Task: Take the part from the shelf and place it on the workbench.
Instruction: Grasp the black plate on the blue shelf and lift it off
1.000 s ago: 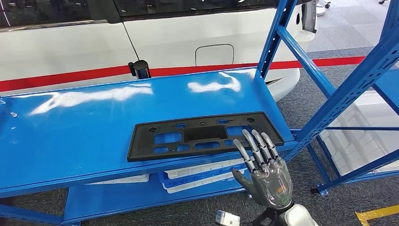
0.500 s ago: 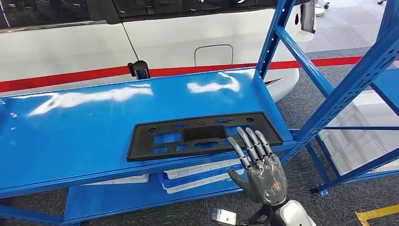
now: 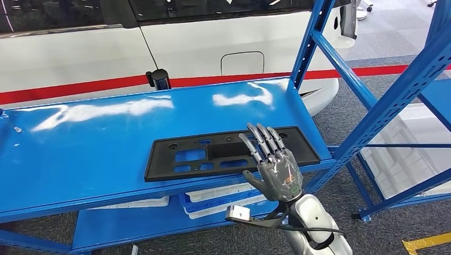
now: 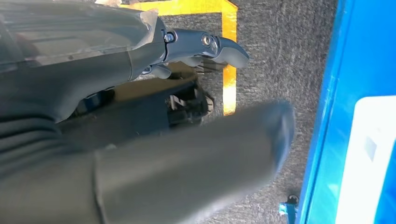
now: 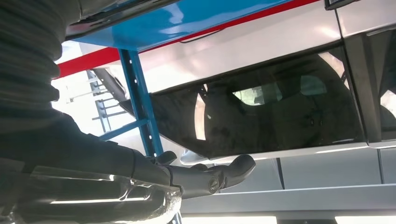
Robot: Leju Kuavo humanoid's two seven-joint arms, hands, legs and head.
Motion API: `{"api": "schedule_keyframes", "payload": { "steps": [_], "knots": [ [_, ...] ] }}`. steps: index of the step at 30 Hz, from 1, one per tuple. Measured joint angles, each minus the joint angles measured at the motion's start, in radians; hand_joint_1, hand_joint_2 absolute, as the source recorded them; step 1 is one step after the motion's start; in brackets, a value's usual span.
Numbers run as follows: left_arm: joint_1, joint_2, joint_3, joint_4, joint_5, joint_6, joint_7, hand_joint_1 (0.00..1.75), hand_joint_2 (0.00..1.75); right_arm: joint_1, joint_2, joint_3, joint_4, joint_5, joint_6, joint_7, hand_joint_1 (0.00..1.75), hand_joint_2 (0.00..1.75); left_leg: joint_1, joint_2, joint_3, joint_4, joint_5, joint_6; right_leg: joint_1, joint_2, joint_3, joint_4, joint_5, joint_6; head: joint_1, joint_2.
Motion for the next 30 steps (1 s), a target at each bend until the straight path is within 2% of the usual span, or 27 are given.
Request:
{"api": "schedule_keyframes", "payload": {
  "steps": [14,22,30],
  "knots": [
    [-0.013,-0.010,0.000,-0.004,0.000,0.007,0.011,0.00,1.75,-0.042,0.012,0.003,0.074,-0.002,0.000,-0.001,0.00,1.75,0.000,0.000,0.001,0.000,0.000,0.000,0.000,0.000,0.007,0.000,0.000,0.000,0.000,0.000],
    [-0.052,-0.026,0.000,-0.004,0.014,0.043,0.066,0.00,1.75,-0.116,0.012,0.032,0.141,-0.040,0.017,0.006,0.00,1.75,0.000,0.000,0.003,0.000,0.000,0.000,0.000,-0.001,0.003,0.000,0.000,0.000,0.000,0.000],
    [-0.045,-0.018,0.000,-0.004,0.018,0.022,0.032,0.00,1.75,-0.066,0.003,0.051,0.158,-0.053,0.001,0.017,0.00,1.75,0.000,0.000,0.002,0.000,0.000,0.000,0.000,0.000,0.009,0.000,0.000,0.000,0.000,0.000]
  ]
}}
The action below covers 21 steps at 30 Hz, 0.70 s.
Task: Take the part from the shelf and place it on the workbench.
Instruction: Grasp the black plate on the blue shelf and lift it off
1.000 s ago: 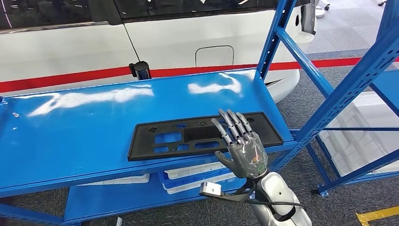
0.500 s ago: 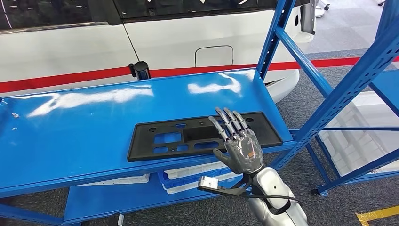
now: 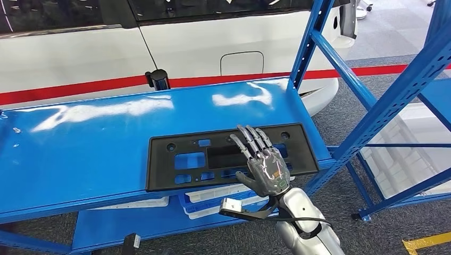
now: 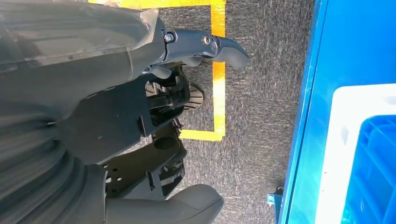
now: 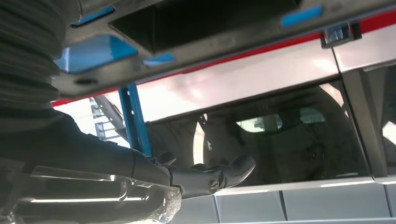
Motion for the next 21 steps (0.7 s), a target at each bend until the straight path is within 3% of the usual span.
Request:
{"api": "schedule_keyframes", "payload": {
  "steps": [14,21],
  "knots": [
    [0.007,0.009,0.000,0.000,0.011,0.006,-0.013,0.00,1.75,0.005,-0.001,-0.001,0.083,0.003,-0.012,0.002,0.00,1.75,0.000,0.000,0.001,0.000,-0.001,-0.001,0.000,0.000,-0.004,0.000,-0.001,0.000,0.000,0.000],
    [0.006,0.016,0.000,0.003,0.002,0.006,-0.023,0.00,1.75,0.017,-0.003,-0.017,0.045,0.028,-0.048,0.010,0.00,1.75,0.000,0.000,0.001,0.000,-0.001,0.000,0.000,0.000,-0.005,0.000,0.000,0.000,0.000,0.000]
  ]
}}
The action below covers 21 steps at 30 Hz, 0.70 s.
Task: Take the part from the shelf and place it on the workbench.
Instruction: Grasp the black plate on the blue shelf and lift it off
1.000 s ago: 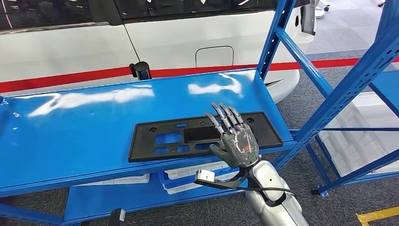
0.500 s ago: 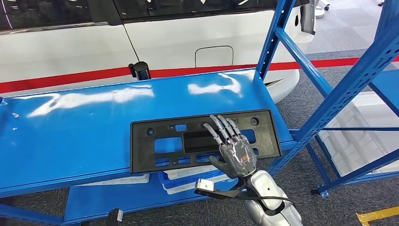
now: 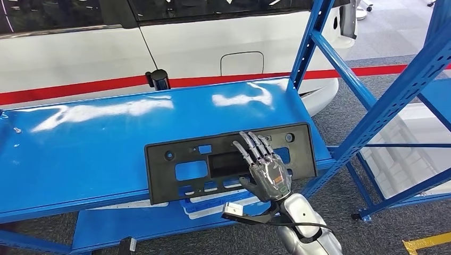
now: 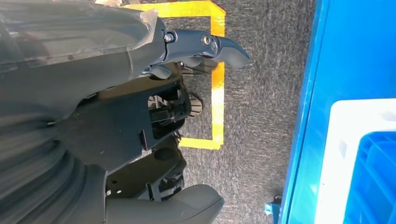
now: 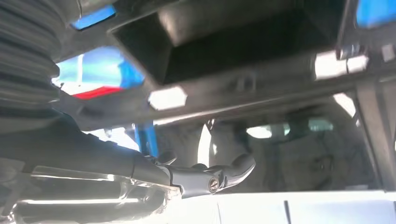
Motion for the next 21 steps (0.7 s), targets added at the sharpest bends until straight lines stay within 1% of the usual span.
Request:
{"api": "schedule_keyframes", "payload": {
  "steps": [4,11,14,18,21],
  "knots": [
    [-0.017,-0.002,0.000,0.004,-0.002,0.011,0.020,0.00,1.75,-0.001,-0.002,-0.016,-0.038,0.005,-0.011,0.004,0.00,1.75,0.000,0.000,0.000,0.000,0.000,0.000,0.000,0.000,-0.001,0.000,0.000,0.000,0.000,0.000],
    [-0.025,-0.002,0.000,0.010,-0.006,0.008,0.016,0.00,1.75,0.007,-0.003,-0.020,-0.098,0.022,-0.037,-0.010,0.00,1.75,0.000,0.000,0.001,0.000,0.000,0.000,0.000,0.000,-0.001,0.000,0.000,0.000,0.000,0.000],
    [-0.015,0.005,0.000,0.014,-0.010,-0.010,-0.020,0.00,1.75,0.032,-0.003,-0.020,-0.146,0.038,-0.045,-0.019,0.00,1.75,0.000,0.000,0.001,0.000,0.000,0.000,0.000,0.000,0.002,0.000,0.000,0.000,0.000,0.000],
    [0.024,0.025,0.000,0.018,-0.018,-0.038,-0.082,0.00,1.75,0.082,-0.004,-0.020,-0.203,0.074,-0.056,-0.026,0.00,1.75,0.000,0.000,0.000,0.000,-0.001,0.000,0.000,0.001,0.002,0.000,-0.001,0.000,0.000,0.000],
    [0.043,0.034,0.000,0.022,-0.020,-0.046,-0.100,0.00,1.75,0.107,-0.006,-0.019,-0.244,0.093,-0.078,-0.032,0.00,1.75,0.000,0.000,0.001,0.000,-0.002,-0.001,0.000,0.000,-0.002,0.000,-0.003,0.001,0.000,0.000]
  ]
}}
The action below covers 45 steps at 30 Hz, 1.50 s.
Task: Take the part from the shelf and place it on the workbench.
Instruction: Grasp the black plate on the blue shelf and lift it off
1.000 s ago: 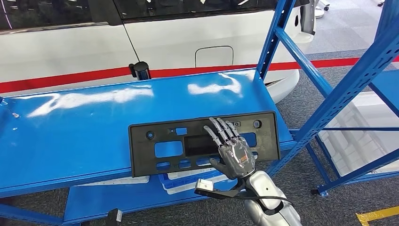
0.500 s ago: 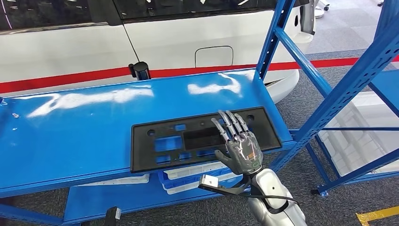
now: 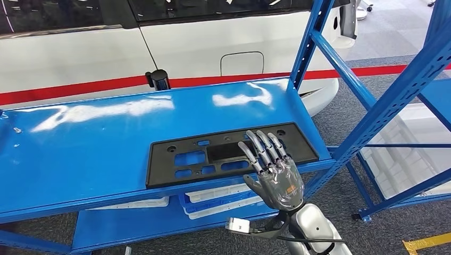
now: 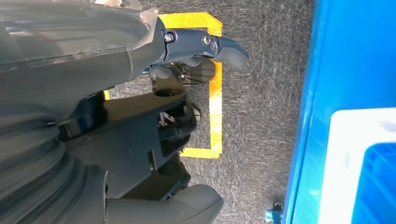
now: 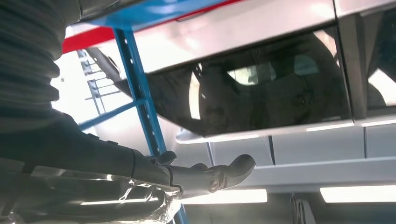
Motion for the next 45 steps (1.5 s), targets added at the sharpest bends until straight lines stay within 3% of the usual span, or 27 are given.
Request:
{"api": "schedule_keyframes", "payload": {
  "steps": [11,25,35,45],
  "knots": [
    [0.025,0.020,0.002,0.009,-0.005,-0.022,-0.043,0.00,1.75,0.129,-0.055,0.002,-0.162,0.011,-0.030,0.018,0.00,1.75,-0.001,0.000,0.000,0.000,-0.001,0.000,0.000,0.000,0.001,0.000,0.000,0.000,0.000,0.000],
    [0.045,0.035,0.006,0.017,-0.022,-0.063,-0.115,0.00,1.75,0.215,-0.107,0.026,-0.186,-0.015,-0.039,0.092,0.00,1.75,0.000,0.000,0.001,0.000,-0.001,0.000,0.000,0.000,0.001,0.000,0.000,0.000,0.000,0.000],
    [0.046,0.039,0.012,0.021,-0.037,-0.078,-0.114,0.00,1.75,0.187,-0.121,0.085,-0.117,-0.079,-0.002,0.144,0.00,1.75,0.000,0.000,0.001,0.000,-0.001,0.000,0.000,0.000,0.002,0.000,0.000,0.000,0.000,0.000],
    [0.046,0.040,0.023,0.021,-0.049,-0.078,-0.105,0.00,1.75,0.103,-0.071,0.091,0.025,-0.111,0.054,0.116,0.00,1.75,0.000,0.000,0.002,0.000,-0.001,0.000,0.000,0.000,0.002,0.000,0.000,0.000,0.000,0.000]
  ]
}}
